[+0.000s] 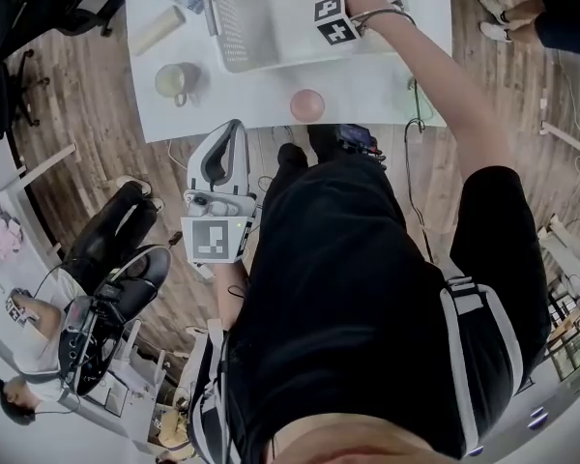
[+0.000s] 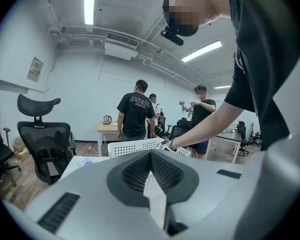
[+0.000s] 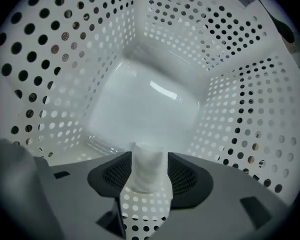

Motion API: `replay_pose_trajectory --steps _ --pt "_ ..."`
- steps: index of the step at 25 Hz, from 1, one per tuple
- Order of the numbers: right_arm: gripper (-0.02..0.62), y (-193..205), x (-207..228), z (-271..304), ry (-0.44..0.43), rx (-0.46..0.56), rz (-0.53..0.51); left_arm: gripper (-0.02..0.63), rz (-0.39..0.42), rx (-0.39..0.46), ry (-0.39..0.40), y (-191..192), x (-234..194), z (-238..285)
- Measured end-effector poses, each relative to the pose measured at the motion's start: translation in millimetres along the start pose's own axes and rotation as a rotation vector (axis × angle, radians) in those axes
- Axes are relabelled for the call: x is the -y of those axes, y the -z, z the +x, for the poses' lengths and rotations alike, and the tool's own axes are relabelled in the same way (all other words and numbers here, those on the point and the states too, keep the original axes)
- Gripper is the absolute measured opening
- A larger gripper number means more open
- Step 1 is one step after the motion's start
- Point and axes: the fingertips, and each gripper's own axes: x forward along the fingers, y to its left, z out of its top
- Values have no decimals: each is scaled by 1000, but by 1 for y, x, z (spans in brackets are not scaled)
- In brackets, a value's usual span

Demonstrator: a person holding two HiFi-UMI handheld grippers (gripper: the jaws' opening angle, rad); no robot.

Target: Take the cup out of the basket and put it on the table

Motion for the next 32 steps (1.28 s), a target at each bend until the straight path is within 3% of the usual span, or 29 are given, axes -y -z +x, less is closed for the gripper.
replay_pose_trajectory --steps 11,18,32 --pt "219 -1 9 23 28 -18 -8 20 7 -28 -25 3 -2 6" --pt "218 -12 23 -2 102 58 30 20 16 -23 -19 -1 0 9" --pt "218 -14 43 -147 351 396 388 20 41 28 73 -6 16 9"
